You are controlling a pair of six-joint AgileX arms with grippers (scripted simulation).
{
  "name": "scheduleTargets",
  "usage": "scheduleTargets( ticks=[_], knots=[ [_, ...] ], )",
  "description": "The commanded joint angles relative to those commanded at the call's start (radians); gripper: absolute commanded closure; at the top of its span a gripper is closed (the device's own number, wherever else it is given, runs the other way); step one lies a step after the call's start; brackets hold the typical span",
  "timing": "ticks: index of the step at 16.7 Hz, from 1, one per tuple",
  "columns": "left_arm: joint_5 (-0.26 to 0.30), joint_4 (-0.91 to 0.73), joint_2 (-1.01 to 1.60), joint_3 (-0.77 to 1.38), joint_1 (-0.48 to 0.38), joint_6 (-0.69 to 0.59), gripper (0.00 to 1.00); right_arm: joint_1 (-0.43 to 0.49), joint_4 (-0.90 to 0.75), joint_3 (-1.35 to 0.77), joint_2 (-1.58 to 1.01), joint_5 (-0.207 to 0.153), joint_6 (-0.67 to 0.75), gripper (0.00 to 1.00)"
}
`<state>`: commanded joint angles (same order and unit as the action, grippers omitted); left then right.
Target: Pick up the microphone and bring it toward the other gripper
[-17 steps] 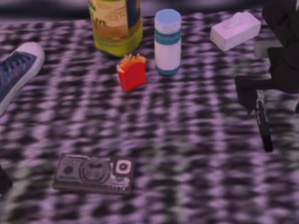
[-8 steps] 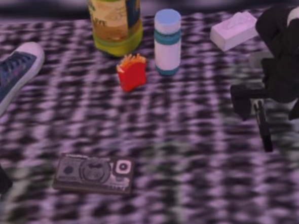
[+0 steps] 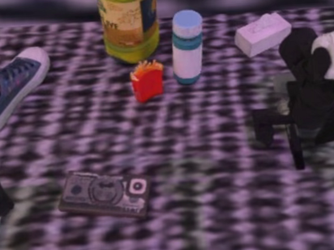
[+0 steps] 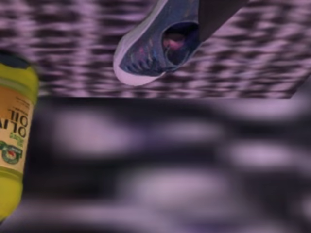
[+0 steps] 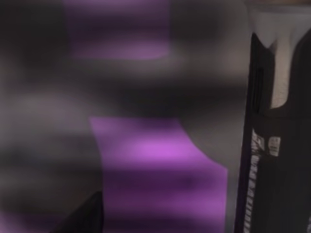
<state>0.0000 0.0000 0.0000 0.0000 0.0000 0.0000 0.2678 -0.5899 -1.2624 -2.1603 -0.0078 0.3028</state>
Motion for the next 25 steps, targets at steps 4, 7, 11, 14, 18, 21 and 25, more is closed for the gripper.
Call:
scheduleTargets(
  ticks=[4, 7, 11, 14, 18, 21, 25],
  knots=[
    [0.000, 0.000, 0.000, 0.000, 0.000, 0.000, 0.00, 0.000, 0.000, 0.000, 0.000, 0.000, 0.000, 0.15],
    [0.000, 0.000, 0.000, 0.000, 0.000, 0.000, 0.00, 0.000, 0.000, 0.000, 0.000, 0.000, 0.000, 0.38],
    [0.000, 0.000, 0.000, 0.000, 0.000, 0.000, 0.00, 0.000, 0.000, 0.000, 0.000, 0.000, 0.000, 0.68],
    [0.000, 0.000, 0.000, 0.000, 0.000, 0.000, 0.00, 0.000, 0.000, 0.000, 0.000, 0.000, 0.000, 0.90],
    [0.000, 0.000, 0.000, 0.000, 0.000, 0.000, 0.00, 0.000, 0.000, 0.000, 0.000, 0.000, 0.000, 1.00],
    [0.000, 0.000, 0.000, 0.000, 0.000, 0.000, 0.00, 0.000, 0.000, 0.000, 0.000, 0.000, 0.000, 1.00],
    [0.000, 0.000, 0.000, 0.000, 0.000, 0.000, 0.00, -0.005, -0.034, -0.016, 0.061, 0.045, -0.024, 1.00]
  ],
)
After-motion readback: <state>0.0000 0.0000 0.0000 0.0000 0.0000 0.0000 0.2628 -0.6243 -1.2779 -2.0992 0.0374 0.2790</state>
